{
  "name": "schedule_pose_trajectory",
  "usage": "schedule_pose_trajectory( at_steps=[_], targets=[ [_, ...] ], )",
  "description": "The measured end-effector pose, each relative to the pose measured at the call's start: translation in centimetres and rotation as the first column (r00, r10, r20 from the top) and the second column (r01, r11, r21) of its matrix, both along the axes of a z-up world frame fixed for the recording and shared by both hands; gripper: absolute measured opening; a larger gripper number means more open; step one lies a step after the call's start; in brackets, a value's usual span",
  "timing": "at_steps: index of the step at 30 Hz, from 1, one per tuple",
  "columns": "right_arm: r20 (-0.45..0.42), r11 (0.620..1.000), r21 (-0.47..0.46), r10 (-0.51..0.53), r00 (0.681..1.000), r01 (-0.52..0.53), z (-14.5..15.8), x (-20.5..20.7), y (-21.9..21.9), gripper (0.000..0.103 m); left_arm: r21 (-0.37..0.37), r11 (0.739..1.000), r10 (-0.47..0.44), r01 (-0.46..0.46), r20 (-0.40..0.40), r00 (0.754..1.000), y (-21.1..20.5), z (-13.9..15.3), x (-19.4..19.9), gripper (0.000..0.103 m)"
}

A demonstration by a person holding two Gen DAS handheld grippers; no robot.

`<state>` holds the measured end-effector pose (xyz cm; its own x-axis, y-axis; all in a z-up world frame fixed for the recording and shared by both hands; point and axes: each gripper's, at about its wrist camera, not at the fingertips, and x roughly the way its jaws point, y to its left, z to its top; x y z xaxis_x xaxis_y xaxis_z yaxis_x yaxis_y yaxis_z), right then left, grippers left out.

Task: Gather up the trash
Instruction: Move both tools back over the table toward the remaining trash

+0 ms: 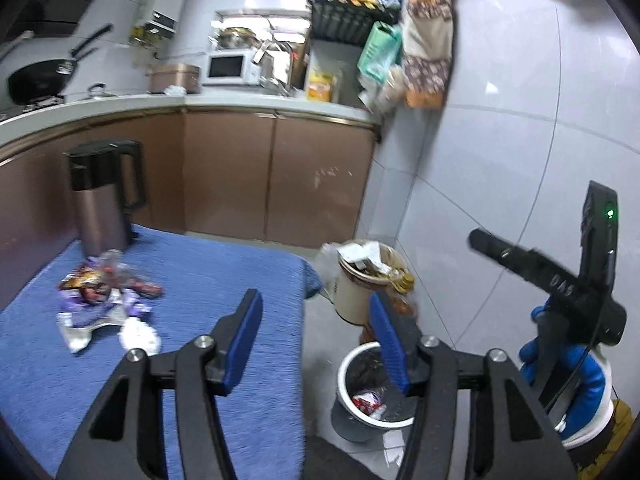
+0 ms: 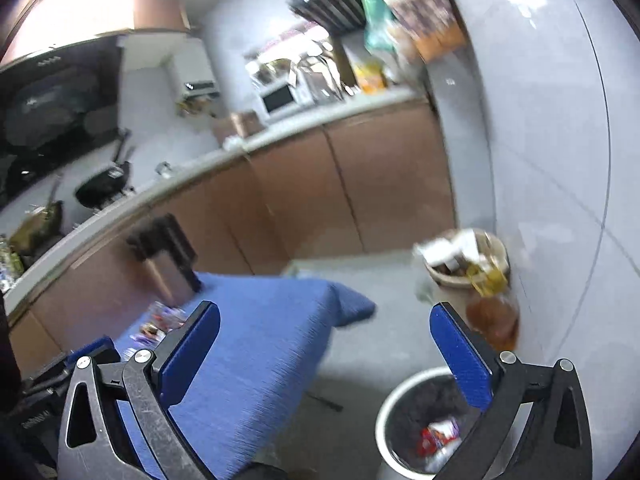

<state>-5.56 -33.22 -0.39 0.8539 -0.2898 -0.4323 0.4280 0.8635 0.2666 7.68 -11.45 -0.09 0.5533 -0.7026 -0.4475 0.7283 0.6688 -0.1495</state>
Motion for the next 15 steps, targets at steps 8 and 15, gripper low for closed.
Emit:
schedule_pose_trajectory(
  at_steps=[8, 15],
  targets=[
    [0.077, 0.991, -0.086, 0.114, 0.991, -0.107, 3.4, 1.4, 4.3, 0.103, 0.018, 0.995, 0.102, -0.103, 0.021, 0.995, 7.3, 0.3, 1.2, 0.059],
    [0.088, 0.980, -0.098, 0.181, 0.980, -0.172, 3.3, 3.6, 5.7, 0.103, 0.009, 0.974, 0.225, -0.225, -0.010, 0.974, 13.5, -0.9, 3.6, 0.060]
  ],
)
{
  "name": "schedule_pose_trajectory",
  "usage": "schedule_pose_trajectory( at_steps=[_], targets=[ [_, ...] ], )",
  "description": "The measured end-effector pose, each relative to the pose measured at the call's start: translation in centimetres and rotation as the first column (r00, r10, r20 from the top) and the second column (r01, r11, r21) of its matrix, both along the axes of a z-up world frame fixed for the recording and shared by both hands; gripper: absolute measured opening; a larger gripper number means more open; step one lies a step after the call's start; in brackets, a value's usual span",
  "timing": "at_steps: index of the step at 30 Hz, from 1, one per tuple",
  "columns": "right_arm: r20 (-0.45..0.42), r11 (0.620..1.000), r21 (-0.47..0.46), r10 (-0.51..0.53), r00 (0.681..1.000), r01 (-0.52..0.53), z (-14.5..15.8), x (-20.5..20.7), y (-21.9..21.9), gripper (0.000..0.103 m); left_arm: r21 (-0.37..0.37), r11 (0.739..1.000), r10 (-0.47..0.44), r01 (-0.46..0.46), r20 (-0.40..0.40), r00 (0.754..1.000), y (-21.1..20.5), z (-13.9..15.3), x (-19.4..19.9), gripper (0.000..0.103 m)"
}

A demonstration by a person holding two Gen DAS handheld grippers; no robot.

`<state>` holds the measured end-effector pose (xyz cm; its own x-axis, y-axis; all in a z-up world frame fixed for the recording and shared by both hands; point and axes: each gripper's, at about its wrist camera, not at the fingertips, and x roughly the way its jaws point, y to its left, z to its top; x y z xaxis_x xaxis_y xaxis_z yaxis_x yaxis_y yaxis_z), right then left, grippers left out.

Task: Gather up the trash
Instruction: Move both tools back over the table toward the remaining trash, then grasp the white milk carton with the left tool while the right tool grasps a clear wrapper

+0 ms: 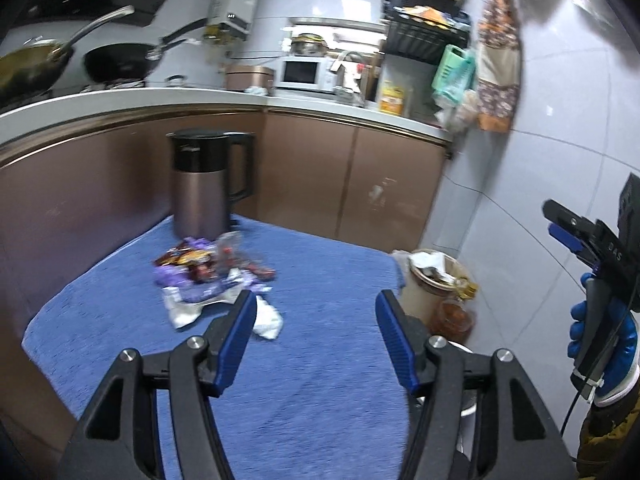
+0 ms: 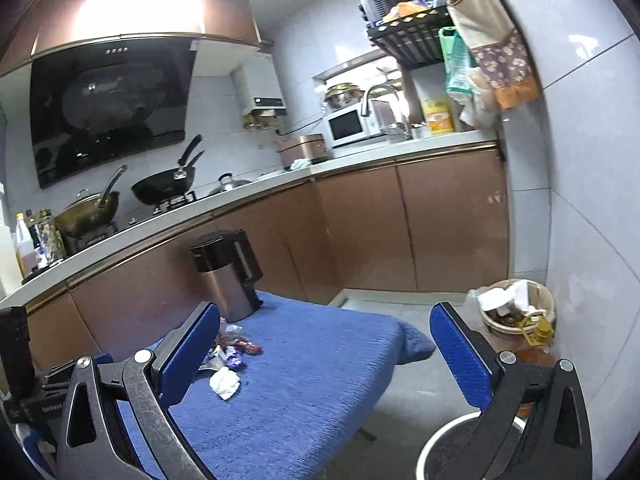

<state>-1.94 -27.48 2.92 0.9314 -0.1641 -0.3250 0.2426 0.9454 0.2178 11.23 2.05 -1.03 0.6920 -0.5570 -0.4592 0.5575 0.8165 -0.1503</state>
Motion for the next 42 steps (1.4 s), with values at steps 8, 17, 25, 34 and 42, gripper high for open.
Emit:
schedule_pose_trajectory(
  at_steps=[8, 17, 25, 34, 42],
  targets=[
    [0.020, 0.998, -0.001, 0.064, 0.998, -0.064, -1.2, 2.6, 0.5, 0.103, -0.009, 0.992, 0.125, -0.126, -0.034, 0.992, 4.3, -2.2, 2.3, 0.060],
    [-0.155, 0.982, 0.082, 0.182, 0.971, -0.171, -4.8, 8.8, 1.1, 0.103, 0.053, 0.991, 0.128, -0.122, -0.127, 0.984, 4.5, -5.6, 6.1, 0.060],
    [-0.277, 0.954, 0.102, 0.300, 0.913, -0.283, -9.2, 15.9, 3.4, 0.096, 0.147, 0.988, 0.069, -0.043, -0.174, 0.982, 1.7, -8.8, 10.6, 0.060],
    [-0.400, 0.897, 0.164, 0.441, 0.803, -0.411, -15.4, 26.2, 7.1, 0.071, 0.278, 0.959, 0.001, 0.053, -0.191, 0.982, -1.5, -11.5, 17.9, 0.059],
    [-0.443, 0.850, 0.190, 0.521, 0.730, -0.492, -19.3, 34.1, 9.0, 0.067, 0.418, 0.900, -0.048, 0.128, -0.196, 0.979, -3.2, -14.2, 22.5, 0.059]
  ],
)
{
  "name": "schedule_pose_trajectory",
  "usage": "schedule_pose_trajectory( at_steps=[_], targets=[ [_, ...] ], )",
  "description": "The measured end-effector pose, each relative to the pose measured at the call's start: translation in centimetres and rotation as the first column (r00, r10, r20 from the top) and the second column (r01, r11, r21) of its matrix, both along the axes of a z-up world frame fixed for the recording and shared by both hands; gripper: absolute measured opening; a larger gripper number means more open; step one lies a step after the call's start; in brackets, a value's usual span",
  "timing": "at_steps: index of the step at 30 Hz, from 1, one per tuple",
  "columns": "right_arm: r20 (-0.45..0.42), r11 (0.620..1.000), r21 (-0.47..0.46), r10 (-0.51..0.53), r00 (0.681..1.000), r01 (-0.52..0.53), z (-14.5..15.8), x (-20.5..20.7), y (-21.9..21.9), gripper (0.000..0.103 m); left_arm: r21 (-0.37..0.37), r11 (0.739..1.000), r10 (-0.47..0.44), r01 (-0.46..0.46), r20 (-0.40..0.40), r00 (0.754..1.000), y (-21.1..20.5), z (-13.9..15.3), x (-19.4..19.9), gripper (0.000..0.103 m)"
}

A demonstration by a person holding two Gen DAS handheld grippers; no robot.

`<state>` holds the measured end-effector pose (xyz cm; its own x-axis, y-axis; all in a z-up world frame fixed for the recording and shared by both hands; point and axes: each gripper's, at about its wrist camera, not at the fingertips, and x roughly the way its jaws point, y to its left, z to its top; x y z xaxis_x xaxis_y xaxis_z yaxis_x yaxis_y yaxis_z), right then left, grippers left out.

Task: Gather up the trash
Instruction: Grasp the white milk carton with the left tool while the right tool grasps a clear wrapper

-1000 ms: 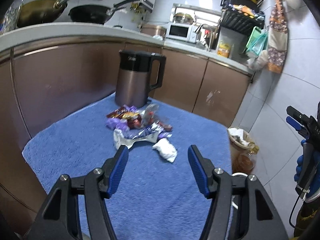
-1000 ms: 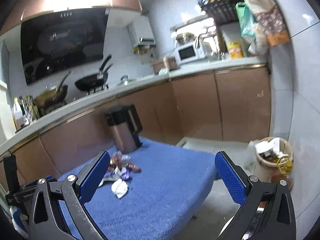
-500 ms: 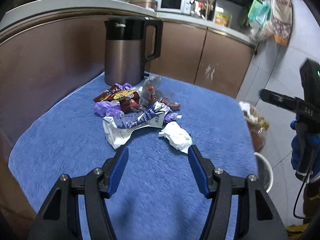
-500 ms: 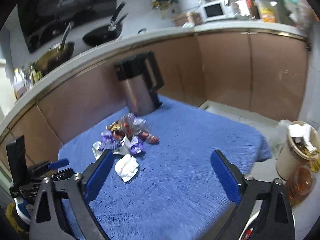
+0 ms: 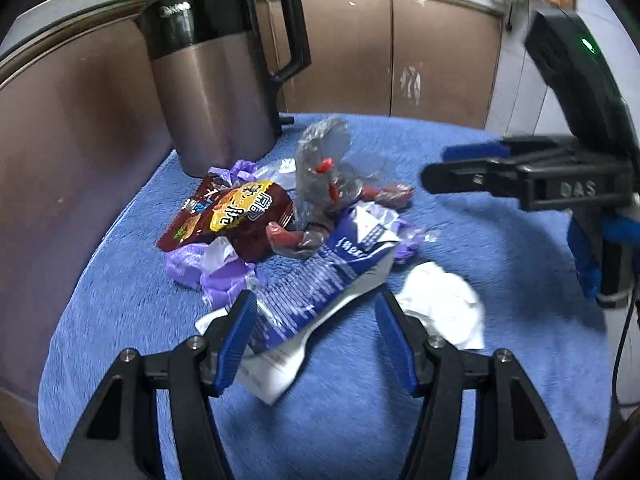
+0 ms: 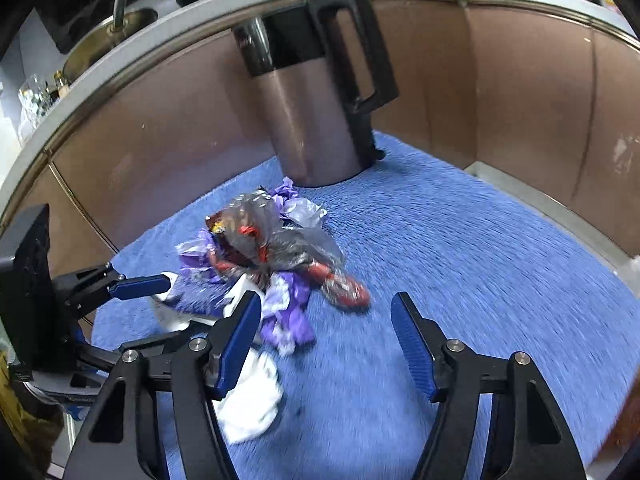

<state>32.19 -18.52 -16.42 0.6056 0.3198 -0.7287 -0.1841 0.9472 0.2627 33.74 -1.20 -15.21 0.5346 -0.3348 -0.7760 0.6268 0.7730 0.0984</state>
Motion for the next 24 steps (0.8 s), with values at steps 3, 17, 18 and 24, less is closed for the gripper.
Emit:
schedule_pose_trajectory(
  at_steps=[3, 17, 18, 24],
  targets=[
    [-0.025, 0.999, 0.004, 0.042, 0.999, -0.042, -1.4, 2.3, 0.6, 0.067, 0.043, 0.999, -0.027, 0.027, 0.011, 1.000, -0.5, -0.7, 0.5, 0.059],
    [-0.102, 0.977, 0.155, 0.161, 0.982, -0.144, -4.6, 6.4, 2.1, 0.030, 0.124, 0.992, -0.029, 0.029, 0.003, 1.000, -1.9, -2.8, 2.6, 0.048],
    [-0.100, 0.977, 0.157, 0.164, 0.981, -0.147, -4.5, 6.2, 2.2, 0.026, 0.116, 0.993, -0.013, 0.012, 0.007, 1.000, -1.7, -2.6, 2.6, 0.039],
    [-0.077, 0.977, 0.162, 0.153, 0.985, -0.139, -3.5, 4.0, 1.8, 0.017, 0.006, 1.000, 0.021, -0.021, -0.037, 0.999, 0.1, -1.0, 1.3, 0.024]
  ],
)
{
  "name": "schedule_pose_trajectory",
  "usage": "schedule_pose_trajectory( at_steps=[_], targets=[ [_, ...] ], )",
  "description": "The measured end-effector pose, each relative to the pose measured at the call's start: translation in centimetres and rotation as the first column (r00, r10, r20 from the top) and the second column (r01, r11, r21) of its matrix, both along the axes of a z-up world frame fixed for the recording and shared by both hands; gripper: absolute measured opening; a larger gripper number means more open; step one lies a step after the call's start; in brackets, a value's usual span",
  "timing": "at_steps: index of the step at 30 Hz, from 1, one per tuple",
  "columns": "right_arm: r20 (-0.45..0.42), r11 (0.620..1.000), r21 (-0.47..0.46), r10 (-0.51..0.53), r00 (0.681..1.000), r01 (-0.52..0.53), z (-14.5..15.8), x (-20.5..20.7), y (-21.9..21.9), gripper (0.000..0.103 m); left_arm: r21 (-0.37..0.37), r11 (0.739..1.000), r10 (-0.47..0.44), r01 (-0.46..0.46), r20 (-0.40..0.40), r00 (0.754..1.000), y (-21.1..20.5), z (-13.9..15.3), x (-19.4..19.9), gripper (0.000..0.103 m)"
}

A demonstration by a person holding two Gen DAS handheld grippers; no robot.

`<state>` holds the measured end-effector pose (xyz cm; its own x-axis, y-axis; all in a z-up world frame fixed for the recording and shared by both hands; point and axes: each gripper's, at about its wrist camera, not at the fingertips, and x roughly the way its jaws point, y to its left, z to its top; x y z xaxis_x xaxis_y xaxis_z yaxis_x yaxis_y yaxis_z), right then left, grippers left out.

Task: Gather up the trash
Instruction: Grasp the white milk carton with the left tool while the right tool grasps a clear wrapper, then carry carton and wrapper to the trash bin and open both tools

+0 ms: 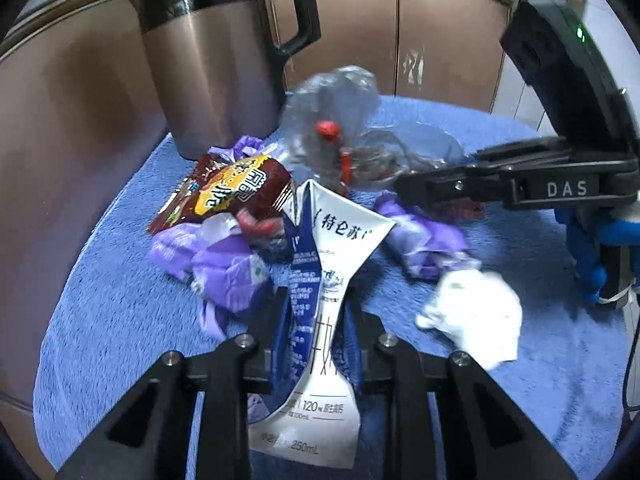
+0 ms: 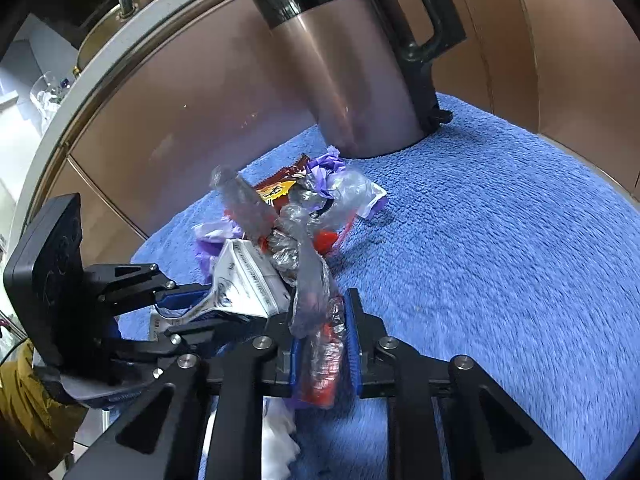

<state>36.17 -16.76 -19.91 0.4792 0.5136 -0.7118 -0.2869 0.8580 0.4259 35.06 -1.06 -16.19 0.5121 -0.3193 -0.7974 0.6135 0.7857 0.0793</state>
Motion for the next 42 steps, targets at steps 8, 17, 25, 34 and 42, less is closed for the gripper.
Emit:
schedule_pose_trajectory(
  at_steps=[8, 17, 25, 34, 42],
  targets=[
    [0.056, 0.997, 0.052, -0.051, 0.997, 0.048, 3.4, -4.5, -1.6, 0.017, -0.186, 0.981, 0.045, -0.046, -0.008, 0.999, 3.4, 4.6, -4.0, 0.023],
    [0.162, 0.996, 0.088, -0.044, 0.986, 0.030, 9.6, -10.5, -1.4, 0.017, -0.226, 0.971, 0.101, -0.083, 0.070, 0.992, 6.4, 9.4, -9.0, 0.023],
    [0.292, 0.991, 0.119, -0.092, 0.952, 0.059, 15.8, -18.3, -2.8, 0.017, -0.246, 0.965, 0.137, -0.095, 0.157, 0.978, 6.9, 14.1, -15.2, 0.023],
    [0.399, 0.967, 0.112, -0.253, 0.881, 0.227, 20.1, -28.2, -7.8, 0.017, -0.285, 0.958, 0.038, 0.021, 0.200, 0.979, 2.0, 16.3, -19.4, 0.023],
    [0.381, 0.877, 0.106, -0.471, 0.796, 0.468, 19.1, -35.2, -14.2, 0.017, -0.280, 0.943, -0.132, 0.177, 0.174, 0.976, -7.1, 14.6, -21.3, 0.023]
  ],
)
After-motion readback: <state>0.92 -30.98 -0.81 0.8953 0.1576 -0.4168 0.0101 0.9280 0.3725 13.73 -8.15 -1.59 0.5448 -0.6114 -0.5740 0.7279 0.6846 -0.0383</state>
